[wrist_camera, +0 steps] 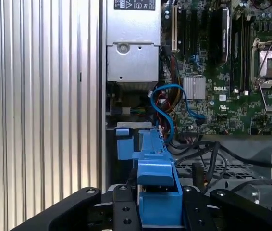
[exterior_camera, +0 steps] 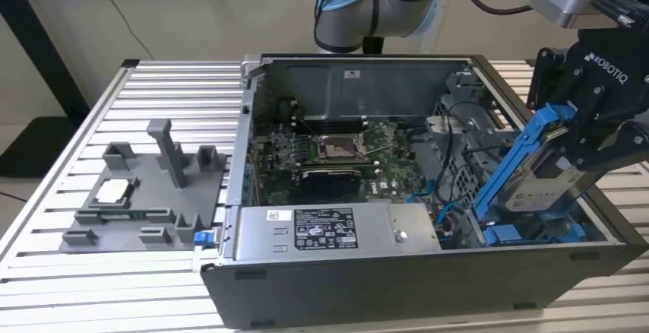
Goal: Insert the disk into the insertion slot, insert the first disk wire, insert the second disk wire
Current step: 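Insert the disk into the insertion slot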
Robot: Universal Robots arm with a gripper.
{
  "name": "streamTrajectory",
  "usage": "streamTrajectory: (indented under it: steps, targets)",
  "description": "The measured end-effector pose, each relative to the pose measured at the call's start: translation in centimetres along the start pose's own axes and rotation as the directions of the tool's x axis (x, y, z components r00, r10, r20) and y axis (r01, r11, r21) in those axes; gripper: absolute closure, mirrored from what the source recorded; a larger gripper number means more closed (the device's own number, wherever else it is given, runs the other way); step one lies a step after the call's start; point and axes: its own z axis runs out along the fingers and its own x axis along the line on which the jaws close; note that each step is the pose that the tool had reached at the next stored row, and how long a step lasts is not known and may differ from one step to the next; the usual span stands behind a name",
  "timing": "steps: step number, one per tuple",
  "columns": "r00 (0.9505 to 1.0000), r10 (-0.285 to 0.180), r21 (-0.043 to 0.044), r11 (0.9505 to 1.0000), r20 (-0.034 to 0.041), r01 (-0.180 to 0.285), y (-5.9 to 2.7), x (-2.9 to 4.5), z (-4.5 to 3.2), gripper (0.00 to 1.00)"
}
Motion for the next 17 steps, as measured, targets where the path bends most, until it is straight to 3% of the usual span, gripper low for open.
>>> streamTrajectory:
  steps: [17]
  targets:
    - [1.0000, 0.000, 0.0000, 1.0000, 0.0000, 0.000, -0.10, 0.04, 2.54, 0.67]
